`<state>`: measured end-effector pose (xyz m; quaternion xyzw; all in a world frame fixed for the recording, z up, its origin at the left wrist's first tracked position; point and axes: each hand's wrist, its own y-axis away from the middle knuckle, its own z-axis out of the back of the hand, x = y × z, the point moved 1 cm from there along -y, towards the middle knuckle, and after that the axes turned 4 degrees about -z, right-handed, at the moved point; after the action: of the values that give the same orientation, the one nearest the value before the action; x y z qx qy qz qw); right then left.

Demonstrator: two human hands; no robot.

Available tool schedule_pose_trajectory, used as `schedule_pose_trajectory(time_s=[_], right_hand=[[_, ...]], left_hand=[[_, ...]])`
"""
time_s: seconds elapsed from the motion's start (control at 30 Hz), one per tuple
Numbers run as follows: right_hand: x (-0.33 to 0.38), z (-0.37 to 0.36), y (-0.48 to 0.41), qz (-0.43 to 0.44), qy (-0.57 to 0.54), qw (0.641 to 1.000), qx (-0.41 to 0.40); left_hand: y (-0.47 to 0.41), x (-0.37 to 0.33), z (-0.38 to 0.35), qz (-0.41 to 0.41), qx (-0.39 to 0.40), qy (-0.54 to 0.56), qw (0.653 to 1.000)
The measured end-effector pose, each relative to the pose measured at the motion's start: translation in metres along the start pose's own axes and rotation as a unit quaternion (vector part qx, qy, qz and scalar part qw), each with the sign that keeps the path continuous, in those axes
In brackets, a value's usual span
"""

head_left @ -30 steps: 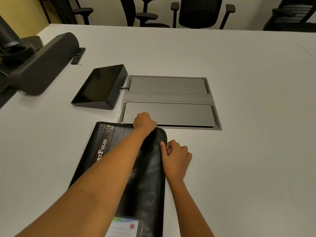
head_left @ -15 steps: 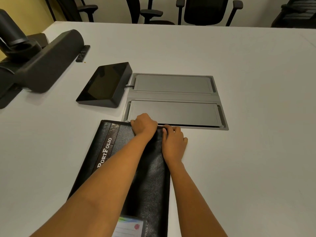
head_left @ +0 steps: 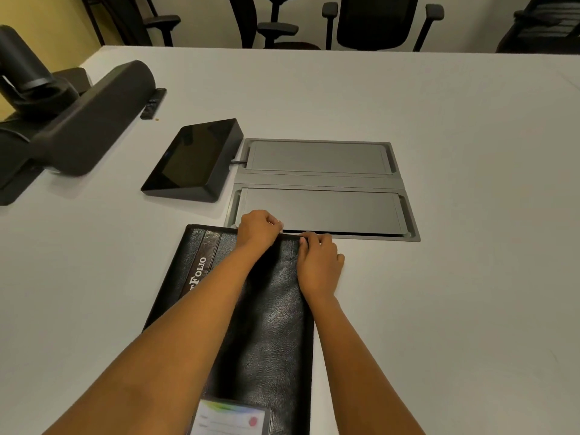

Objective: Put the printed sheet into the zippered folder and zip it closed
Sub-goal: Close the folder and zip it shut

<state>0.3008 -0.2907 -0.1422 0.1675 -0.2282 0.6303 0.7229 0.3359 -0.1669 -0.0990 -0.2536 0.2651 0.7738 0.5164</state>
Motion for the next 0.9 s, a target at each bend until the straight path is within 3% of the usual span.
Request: schedule_pose_trajectory(time_s=[0.07,0.17,0.3,0.4,0.63,0.9], right_hand=[[0.005,0.001,-0.009,0.006,-0.009,0.999,0.03],[0.02,0.003,-0.029,0.049,-0.037,0.989,0.137],[0.03,0.01,-0.055,0.071,-0.079,0.951,0.29],[0.036,0.017,-0.066,0.097,-0.12,0.925,0.348],[0.03,0.026,-0.075,0.124,-0.133,0.924,0.336],[0.009,0.028,-0.081,0.091,-0.218,0.928,0.289]], left_hand=[[0.002,0.007,0.002,-0.022,0.001,0.044,0.999],[0.008,0.015,-0.004,-0.056,-0.036,0.092,0.994],[0.01,0.024,-0.012,-0.107,-0.072,0.128,0.983],[0.009,0.03,-0.015,-0.136,-0.09,0.134,0.977],[0.009,0.033,-0.021,-0.141,-0.114,0.124,0.976],[0.01,0.033,-0.023,-0.137,-0.114,0.133,0.975]])
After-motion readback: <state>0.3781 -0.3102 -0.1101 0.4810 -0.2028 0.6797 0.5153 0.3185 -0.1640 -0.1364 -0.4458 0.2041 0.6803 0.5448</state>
